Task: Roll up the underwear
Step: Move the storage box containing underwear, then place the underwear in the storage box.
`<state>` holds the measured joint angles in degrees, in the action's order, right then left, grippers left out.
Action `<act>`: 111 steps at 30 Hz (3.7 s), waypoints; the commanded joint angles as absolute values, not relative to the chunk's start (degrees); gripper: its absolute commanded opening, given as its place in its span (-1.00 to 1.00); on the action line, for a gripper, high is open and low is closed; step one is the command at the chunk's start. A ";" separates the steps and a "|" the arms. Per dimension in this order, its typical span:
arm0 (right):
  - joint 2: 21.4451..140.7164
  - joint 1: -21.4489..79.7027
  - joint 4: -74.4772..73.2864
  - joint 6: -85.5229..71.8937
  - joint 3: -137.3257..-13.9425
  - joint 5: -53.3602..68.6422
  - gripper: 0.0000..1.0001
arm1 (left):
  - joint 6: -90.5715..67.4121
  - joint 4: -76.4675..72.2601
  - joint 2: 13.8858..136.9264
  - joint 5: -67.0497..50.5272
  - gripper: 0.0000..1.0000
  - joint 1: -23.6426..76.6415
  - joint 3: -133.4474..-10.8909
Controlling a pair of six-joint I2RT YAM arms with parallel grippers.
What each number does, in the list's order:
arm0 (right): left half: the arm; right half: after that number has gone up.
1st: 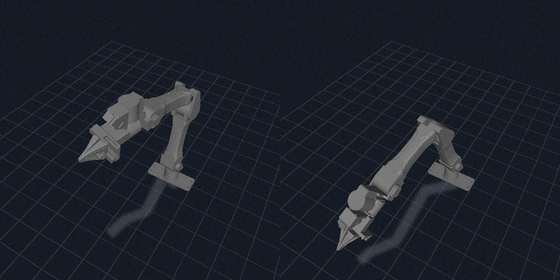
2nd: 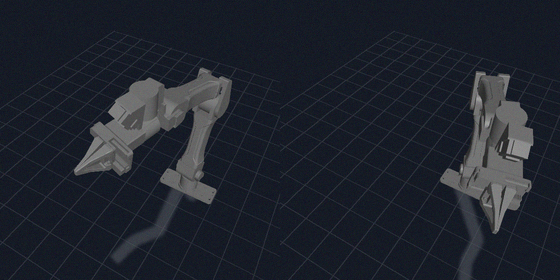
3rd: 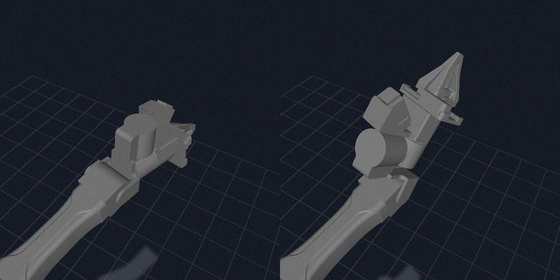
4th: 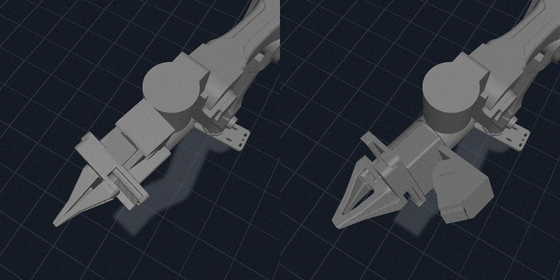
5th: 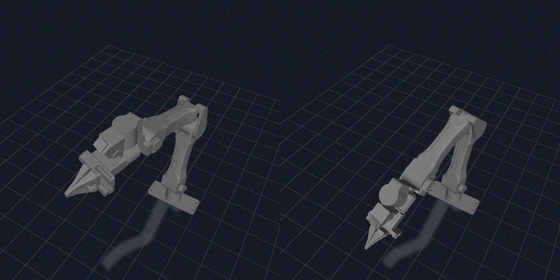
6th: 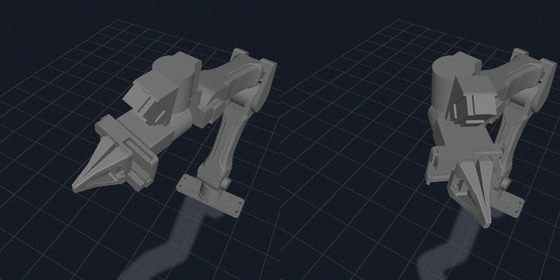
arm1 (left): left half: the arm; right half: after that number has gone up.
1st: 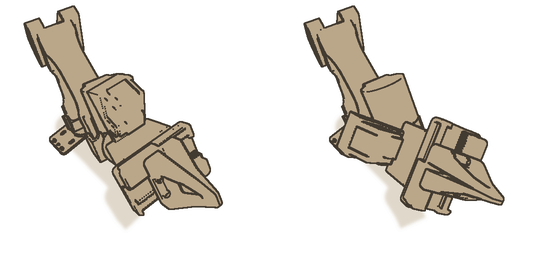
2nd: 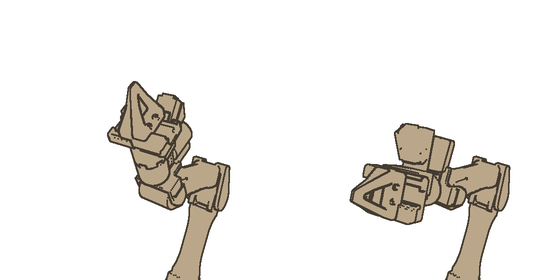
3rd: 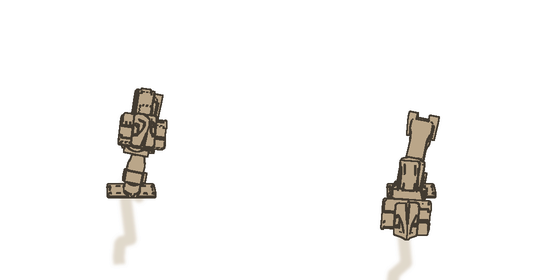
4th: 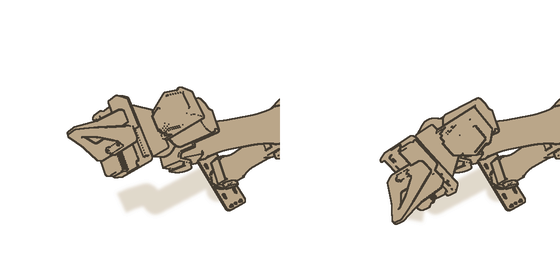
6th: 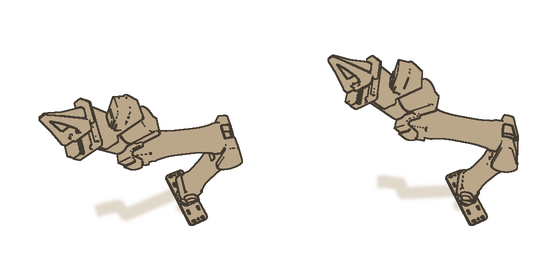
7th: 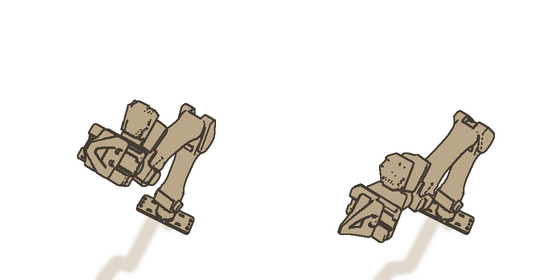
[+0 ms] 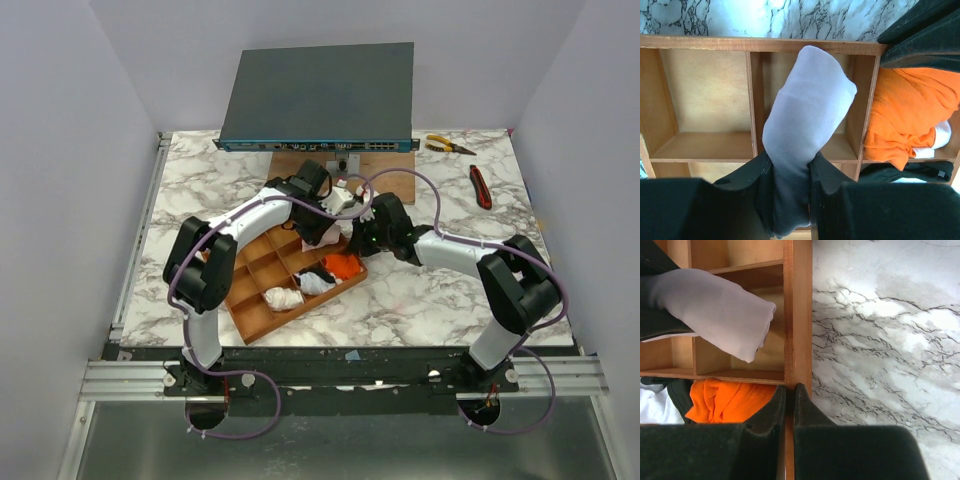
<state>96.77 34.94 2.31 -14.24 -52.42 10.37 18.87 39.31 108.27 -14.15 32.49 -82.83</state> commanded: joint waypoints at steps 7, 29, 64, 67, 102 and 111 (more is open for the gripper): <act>96.33 36.21 -1.93 -10.98 -50.28 12.75 -0.99 | 10.27 35.24 110.83 -15.45 -1.00 33.59 -89.71; 92.01 30.54 -2.92 -7.74 -47.23 20.42 -0.99 | 4.84 21.85 103.06 -12.29 -1.00 36.84 -71.65; 90.59 29.28 -0.79 -10.12 -47.72 23.61 -0.82 | -0.92 22.04 111.53 -11.05 -1.00 39.29 -75.71; 89.92 28.72 -1.00 -9.51 -48.45 25.96 -0.53 | -0.26 21.60 110.80 -10.98 -1.00 39.29 -74.44; 100.05 20.92 13.38 -26.54 -50.55 36.12 -0.12 | -0.35 17.23 109.40 -12.48 -1.00 39.11 -71.60; 105.31 20.83 12.10 -26.31 -53.30 36.12 -0.15 | -0.26 16.13 108.94 -12.53 -1.00 39.11 -70.70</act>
<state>102.32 20.99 12.36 -26.17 -51.51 35.05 -0.45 17.96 109.84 -10.98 38.48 -72.07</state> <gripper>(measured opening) 0.430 0.250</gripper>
